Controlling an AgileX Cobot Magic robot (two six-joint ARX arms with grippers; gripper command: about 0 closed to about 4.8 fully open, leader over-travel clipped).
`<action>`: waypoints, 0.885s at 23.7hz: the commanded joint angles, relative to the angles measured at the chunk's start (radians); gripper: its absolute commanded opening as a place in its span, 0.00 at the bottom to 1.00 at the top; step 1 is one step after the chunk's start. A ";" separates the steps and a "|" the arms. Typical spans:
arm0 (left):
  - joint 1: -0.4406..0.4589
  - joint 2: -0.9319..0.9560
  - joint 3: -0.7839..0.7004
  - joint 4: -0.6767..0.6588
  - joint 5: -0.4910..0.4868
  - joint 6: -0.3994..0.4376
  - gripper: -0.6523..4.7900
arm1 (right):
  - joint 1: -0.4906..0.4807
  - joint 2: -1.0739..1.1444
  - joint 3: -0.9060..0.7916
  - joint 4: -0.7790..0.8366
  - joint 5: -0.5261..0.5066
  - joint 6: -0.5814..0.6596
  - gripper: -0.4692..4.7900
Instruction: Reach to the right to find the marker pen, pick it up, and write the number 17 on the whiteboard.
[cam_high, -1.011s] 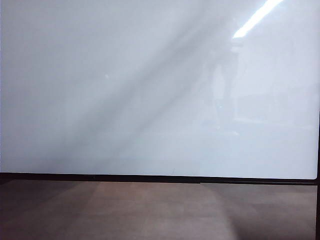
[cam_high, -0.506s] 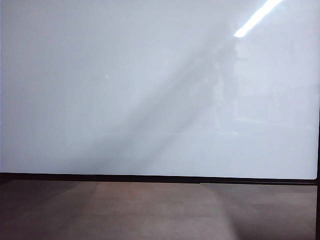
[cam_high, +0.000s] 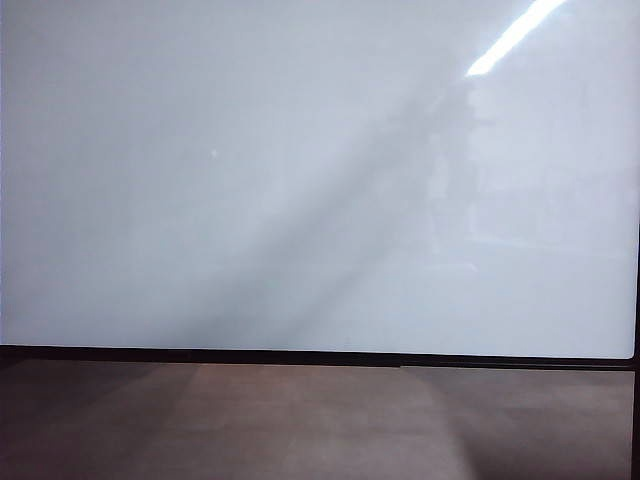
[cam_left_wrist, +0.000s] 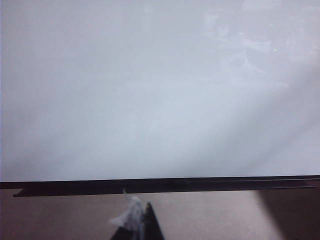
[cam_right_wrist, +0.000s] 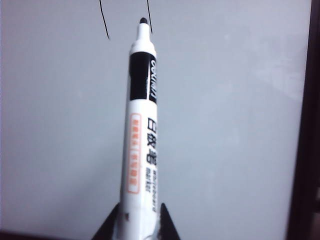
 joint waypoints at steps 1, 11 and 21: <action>0.002 0.001 0.001 0.009 0.000 -0.003 0.11 | -0.012 -0.002 -0.005 -0.095 0.007 -0.122 0.09; 0.002 0.001 0.001 0.006 0.000 -0.003 0.11 | -0.286 -0.234 -0.242 -0.078 -0.116 -0.117 0.09; 0.002 0.001 0.001 0.006 0.000 -0.003 0.11 | -0.310 -0.266 -0.506 0.132 -0.116 -0.052 0.09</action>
